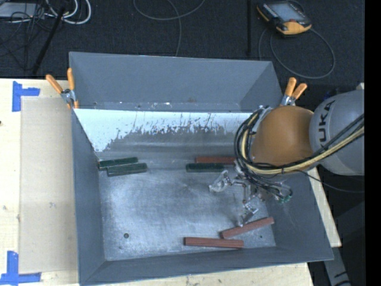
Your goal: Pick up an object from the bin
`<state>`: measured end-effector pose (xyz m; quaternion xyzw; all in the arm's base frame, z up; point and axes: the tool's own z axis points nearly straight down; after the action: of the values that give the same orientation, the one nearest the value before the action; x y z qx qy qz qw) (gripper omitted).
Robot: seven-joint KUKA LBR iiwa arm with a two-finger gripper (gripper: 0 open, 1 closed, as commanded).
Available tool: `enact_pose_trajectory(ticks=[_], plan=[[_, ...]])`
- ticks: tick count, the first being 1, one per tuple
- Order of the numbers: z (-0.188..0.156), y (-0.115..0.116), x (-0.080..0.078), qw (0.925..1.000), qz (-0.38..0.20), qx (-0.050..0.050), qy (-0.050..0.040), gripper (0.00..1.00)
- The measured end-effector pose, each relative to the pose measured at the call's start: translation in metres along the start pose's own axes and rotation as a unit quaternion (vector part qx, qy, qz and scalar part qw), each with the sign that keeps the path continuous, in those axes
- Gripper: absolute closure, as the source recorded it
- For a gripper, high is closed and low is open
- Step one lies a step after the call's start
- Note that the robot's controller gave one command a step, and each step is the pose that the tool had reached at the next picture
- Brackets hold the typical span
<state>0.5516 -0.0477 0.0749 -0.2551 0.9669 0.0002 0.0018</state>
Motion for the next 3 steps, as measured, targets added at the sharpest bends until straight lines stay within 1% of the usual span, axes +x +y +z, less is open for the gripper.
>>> enact_pose_trajectory(ticks=[1, 2, 3], plan=[[-0.046, 0.031, 0.035, 0.9909, -0.134, -0.004, 0.0046, 0.0], [-0.053, 0.047, 0.041, 0.989, -0.148, 0.0, 0.0, 0.0], [-0.023, 0.04, 0.056, 0.9953, -0.097, -0.002, 0.0023, 0.0]])
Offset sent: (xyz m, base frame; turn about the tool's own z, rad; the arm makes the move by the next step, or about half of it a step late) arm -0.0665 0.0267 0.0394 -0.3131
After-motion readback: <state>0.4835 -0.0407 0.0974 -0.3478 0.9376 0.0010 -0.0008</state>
